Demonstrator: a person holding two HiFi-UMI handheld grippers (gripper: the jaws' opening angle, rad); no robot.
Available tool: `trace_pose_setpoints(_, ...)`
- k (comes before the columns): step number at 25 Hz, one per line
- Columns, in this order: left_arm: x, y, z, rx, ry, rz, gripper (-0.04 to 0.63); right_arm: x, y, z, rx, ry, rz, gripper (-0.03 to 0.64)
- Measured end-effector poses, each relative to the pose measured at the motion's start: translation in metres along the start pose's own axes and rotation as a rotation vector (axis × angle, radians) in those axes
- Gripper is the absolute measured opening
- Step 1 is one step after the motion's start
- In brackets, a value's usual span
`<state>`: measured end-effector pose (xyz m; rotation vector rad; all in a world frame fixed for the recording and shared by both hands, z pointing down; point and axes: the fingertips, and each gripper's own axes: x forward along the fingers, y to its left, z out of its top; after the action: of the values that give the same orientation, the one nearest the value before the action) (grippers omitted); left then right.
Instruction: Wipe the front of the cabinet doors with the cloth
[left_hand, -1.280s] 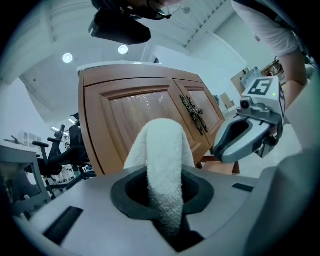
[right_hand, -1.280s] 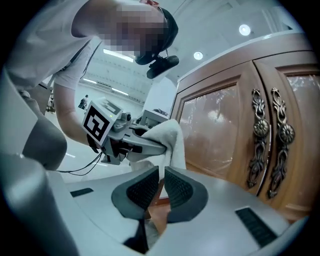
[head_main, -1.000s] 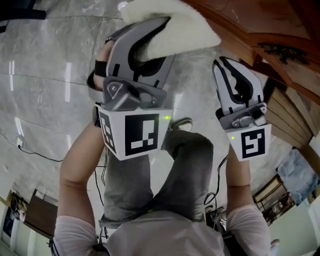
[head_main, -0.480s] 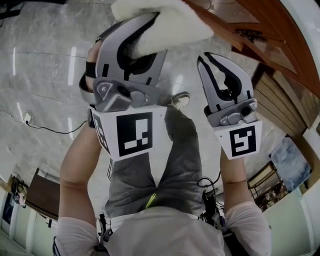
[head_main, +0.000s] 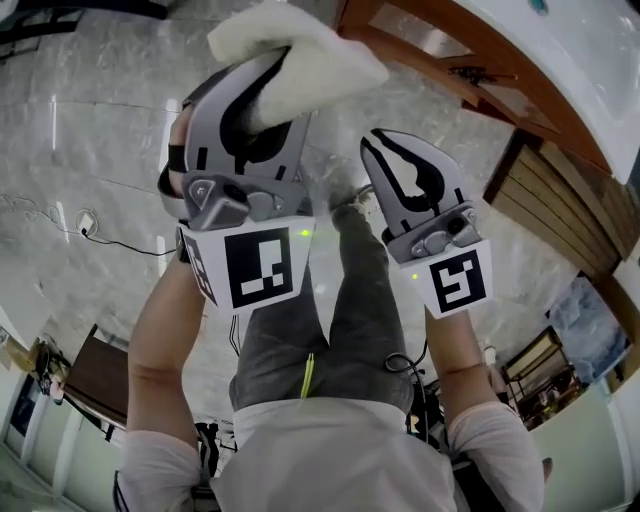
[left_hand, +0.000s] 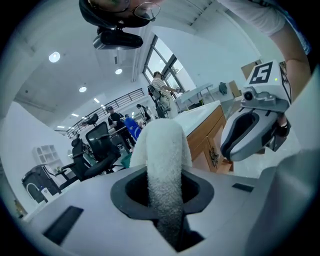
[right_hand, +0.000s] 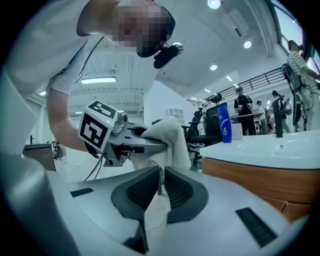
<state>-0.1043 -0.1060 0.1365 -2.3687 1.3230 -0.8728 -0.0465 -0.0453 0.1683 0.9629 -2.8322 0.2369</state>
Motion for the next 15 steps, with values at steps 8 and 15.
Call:
trace_pose_setpoints(8,-0.035,0.035,0.066,-0.021,-0.027,0.045,0.092,-0.027,0.006,0.083,0.017,-0.035,-0.036,0.058)
trace_pose_setpoints(15,-0.064,0.047,0.146,-0.038,-0.105,0.057,0.092,-0.074,0.001,0.165,-0.015,-0.062,-0.102,0.058)
